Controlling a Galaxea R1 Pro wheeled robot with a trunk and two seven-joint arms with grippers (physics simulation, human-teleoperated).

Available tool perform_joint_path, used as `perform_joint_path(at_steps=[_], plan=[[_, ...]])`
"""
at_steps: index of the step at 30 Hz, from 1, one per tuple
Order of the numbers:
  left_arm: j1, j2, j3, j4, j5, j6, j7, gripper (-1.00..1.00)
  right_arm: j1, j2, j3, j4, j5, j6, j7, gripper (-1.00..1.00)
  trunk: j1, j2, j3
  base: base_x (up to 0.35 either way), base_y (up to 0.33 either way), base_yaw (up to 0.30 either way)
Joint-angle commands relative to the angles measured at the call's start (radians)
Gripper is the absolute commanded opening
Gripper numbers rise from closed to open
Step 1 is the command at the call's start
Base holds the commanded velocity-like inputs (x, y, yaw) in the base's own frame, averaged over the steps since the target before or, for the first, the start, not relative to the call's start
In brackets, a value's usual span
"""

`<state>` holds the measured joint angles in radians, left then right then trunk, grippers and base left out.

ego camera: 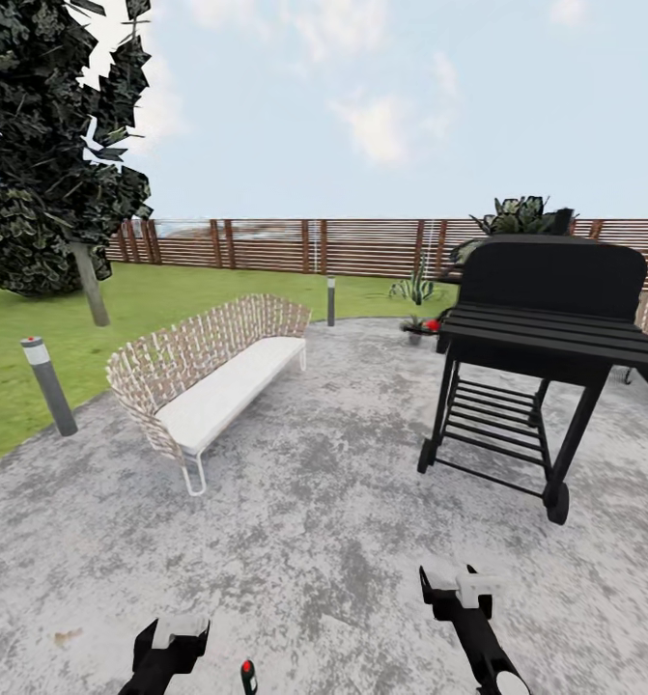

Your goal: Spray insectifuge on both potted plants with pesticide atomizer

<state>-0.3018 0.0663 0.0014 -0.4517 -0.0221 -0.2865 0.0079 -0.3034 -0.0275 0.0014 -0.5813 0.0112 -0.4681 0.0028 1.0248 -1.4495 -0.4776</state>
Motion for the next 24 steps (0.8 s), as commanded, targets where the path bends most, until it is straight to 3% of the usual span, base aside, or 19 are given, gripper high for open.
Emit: perform_joint_path(at_steps=[1,7,21,24], plan=[[-0.001,0.0,0.0,0.001,-0.002,-0.003,0.001,1.0,-0.001,0.0,0.0,0.0,0.001,-0.003,0.0,1.0,0.0,-0.001,-0.001,0.112,0.303,0.0],[-0.002,-0.002,0.0,0.001,-0.003,-0.003,0.001,1.0,0.0,0.0,0.0,0.001,0.001,-0.003,0.0,1.0,0.0,-0.001,-0.001,0.054,0.223,0.0],[-0.002,-0.002,-0.006,0.002,-0.004,-0.001,0.0,1.0,-0.001,0.005,0.0,0.0,0.0,-0.003,-0.003,1.0,0.0,-0.001,-0.001,0.001,0.006,-0.094],[-0.002,-0.002,-0.007,0.002,-0.003,0.0,0.001,1.0,-0.001,0.006,0.0,0.0,0.0,-0.003,-0.003,1.0,0.012,-0.022,-0.01,0.0,0.0,-0.002]])
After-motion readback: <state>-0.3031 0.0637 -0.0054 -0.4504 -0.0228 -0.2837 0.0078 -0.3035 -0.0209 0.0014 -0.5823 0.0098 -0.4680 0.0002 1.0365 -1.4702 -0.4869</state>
